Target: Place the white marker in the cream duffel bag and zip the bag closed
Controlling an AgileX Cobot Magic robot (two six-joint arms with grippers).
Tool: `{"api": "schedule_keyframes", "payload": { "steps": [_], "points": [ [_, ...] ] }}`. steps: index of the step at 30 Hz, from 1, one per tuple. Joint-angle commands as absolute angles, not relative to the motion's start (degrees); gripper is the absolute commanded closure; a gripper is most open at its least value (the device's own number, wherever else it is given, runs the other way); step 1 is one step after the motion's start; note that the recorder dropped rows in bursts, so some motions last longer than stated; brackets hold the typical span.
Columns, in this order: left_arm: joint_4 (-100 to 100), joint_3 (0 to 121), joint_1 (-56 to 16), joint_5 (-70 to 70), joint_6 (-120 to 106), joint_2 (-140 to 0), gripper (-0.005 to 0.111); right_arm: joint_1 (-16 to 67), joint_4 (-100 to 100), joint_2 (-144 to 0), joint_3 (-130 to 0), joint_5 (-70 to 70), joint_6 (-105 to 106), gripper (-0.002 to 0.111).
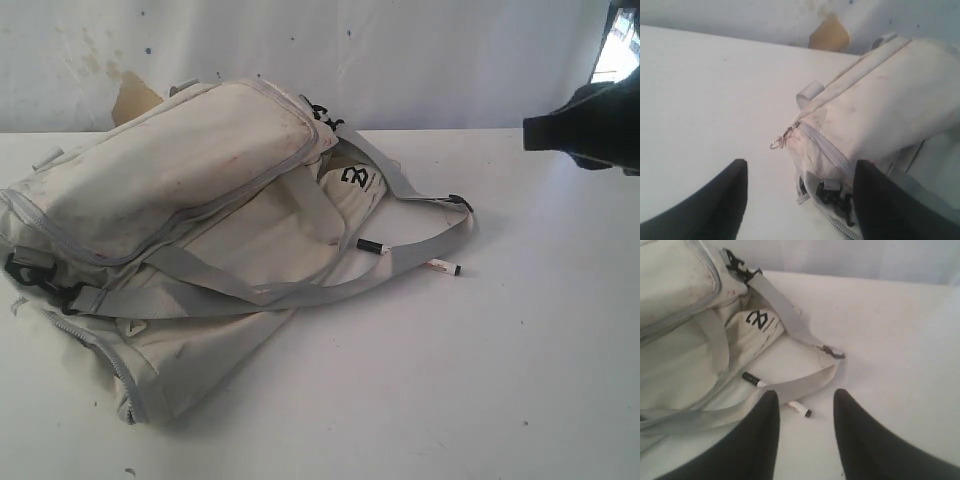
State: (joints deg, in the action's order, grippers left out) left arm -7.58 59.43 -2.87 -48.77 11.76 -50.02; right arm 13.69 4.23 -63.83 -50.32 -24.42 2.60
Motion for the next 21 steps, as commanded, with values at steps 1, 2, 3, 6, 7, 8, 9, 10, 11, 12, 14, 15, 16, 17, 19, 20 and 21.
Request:
{"api": "schedule_keyframes", "payload": {
  "steps": [1,2,3,6,7,8,9,10,11,12,14,15,16,17,19,20,21],
  "points": [
    [-7.6,59.7,-2.8,-47.9,12.1,-56.4,0.041,13.8,9.5,-67.8,-53.2,-29.4,2.8,0.071],
    [-7.6,59.7,-2.4,-47.5,12.1,-57.5,0.041,13.8,10.4,-68.6,-53.8,-30.2,3.1,0.071],
    [-7.5,59.7,-2.2,-47.1,12.1,-59.1,0.041,13.8,11.7,-69.1,-54.3,-30.6,4.5,0.071],
    [-4.8,59.7,-0.1,-45.6,12.0,-62.8,0.041,13.8,16.9,-70.8,-54.8,-31.4,10.8,0.071],
    [-3.9,59.7,0.9,-45.2,12.0,-64.2,0.041,13.8,19.4,-71.2,-54.8,-31.6,13.3,0.071],
    [-3.7,59.7,1.7,-44.8,12.0,-65.2,0.041,13.8,21.9,-71.6,-54.8,-31.6,15.8,0.071],
    [-2.9,59.7,2.7,-44.2,12.0,-66.5,0.041,13.8,23.6,-72.1,-54.8,-31.6,17.5,0.071],
    [-2.1,59.7,3.6,-43.8,11.8,-67.8,0.041,13.8,25.9,-72.5,-54.8,-31.6,19.7,0.071],
    [-1.4,59.7,4.2,-43.2,11.5,-68.9,0.041,13.8,28.2,-73.1,-54.8,-31.6,21.6,0.071],
    [0.0,59.7,5.0,-42.5,10.7,-70.2,0.041,13.9,30.3,-73.6,-54.8,-31.6,23.3,0.071],
    [4.0,59.7,6.5,-41.3,7.7,-72.7,0.041,14.6,33.1,-74.8,-54.8,-32.0,26.6,0.071],
    [6.1,59.7,7.5,-40.4,6.1,-74.0,0.041,15.2,33.7,-75.5,-54.8,-32.0,27.9,0.071],
    [8.4,59.7,8.5,-39.8,4.8,-75.3,0.041,15.8,34.3,-76.1,-54.8,-32.1,28.7,0.071],
    [10.6,59.7,9.3,-39.1,3.4,-76.4,0.041,16.5,34.5,-76.8,-54.9,-32.1,29.6,0.071],
    [16.8,59.7,11.4,-38.0,-1.3,-79.2,0.041,18.1,34.9,-78.1,-55.2,-32.1,31.4,0.071],
    [19.2,59.7,12.1,-37.5,-3.1,-80.2,0.041,18.9,34.9,-78.8,-55.6,-32.2,32.0,0.071],
    [22.5,59.7,13.0,-36.7,-5.7,-81.7,0.041,19.9,34.9,-79.5,-55.8,-32.2,32.2,0.071]
  ]
}}
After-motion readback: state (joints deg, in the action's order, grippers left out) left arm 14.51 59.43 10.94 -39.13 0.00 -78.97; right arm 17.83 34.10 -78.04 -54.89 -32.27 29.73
